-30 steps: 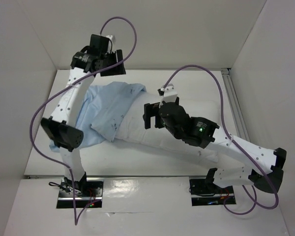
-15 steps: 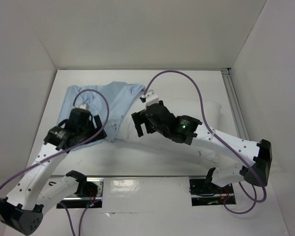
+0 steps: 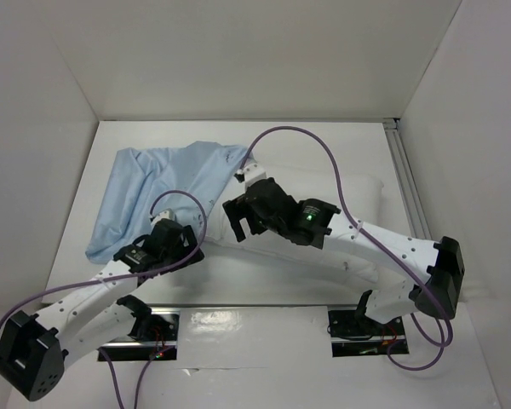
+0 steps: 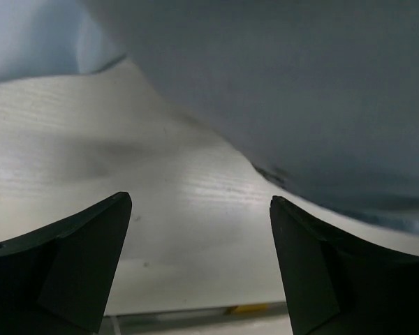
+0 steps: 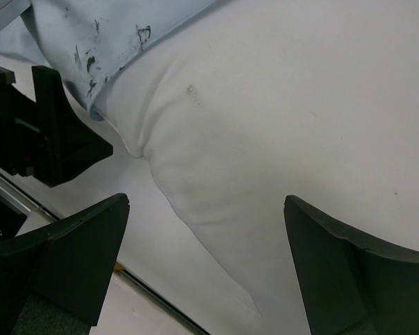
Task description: Put the pillow into the pillowcase
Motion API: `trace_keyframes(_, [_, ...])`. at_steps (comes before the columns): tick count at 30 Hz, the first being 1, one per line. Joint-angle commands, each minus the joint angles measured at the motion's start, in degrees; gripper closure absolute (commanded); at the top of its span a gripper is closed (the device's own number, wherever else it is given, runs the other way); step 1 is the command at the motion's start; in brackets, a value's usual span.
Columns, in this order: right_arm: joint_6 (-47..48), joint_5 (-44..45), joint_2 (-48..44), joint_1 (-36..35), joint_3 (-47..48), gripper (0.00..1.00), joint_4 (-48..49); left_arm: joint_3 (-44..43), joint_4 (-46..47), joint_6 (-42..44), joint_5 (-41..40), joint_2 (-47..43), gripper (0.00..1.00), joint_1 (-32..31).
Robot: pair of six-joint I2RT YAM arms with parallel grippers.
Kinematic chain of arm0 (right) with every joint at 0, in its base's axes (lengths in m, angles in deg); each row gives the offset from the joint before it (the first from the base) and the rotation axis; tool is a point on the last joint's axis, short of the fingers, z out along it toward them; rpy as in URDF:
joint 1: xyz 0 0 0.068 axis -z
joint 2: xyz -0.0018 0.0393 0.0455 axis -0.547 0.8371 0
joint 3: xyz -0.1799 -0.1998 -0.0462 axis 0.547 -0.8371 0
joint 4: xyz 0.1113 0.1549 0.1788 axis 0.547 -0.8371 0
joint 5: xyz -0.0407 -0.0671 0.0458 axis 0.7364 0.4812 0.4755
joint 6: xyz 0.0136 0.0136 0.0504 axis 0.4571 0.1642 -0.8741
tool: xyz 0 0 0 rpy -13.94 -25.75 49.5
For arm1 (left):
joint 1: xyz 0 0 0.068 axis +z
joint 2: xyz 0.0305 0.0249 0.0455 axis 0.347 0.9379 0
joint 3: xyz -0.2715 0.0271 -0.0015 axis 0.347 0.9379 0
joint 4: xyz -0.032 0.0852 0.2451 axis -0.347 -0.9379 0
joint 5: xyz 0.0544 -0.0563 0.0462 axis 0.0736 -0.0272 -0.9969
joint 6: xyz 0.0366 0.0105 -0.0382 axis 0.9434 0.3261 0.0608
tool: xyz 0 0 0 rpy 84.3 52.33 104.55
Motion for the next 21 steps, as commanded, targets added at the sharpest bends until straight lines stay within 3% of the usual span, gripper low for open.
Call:
trace_keyframes(1, [0.2,-0.4,-0.7,0.3,0.7,0.01,0.5,0.7,11.5,-1.5,-5.1,2.5,0.07,-0.3])
trace_keyframes(12, [-0.3,0.7,-3.0,0.8,0.2,0.01,-1.9,1.2,24.4,3.4,-10.4,10.8,0.25,-0.3])
trace_keyframes(15, [-0.9,0.7,-3.5,0.8,0.2,0.01,-2.7,0.7,24.4,3.4,-11.0,12.1,0.35,-0.3])
trace_keyframes(17, [-0.3,0.7,-3.5,0.8,0.2,0.01,-4.5,0.7,25.0,3.4,-12.6,12.1,0.55,-0.3])
trace_keyframes(20, [2.3,1.4,-4.1,1.3,1.2,0.01,-9.1,0.1,24.3,2.8,-14.8,11.5,0.75,-0.3])
trace_keyframes(21, [2.3,2.8,-4.6,1.3,1.2,0.01,-10.2,0.0,23.6,2.8,-15.7,11.5,0.87,-0.3])
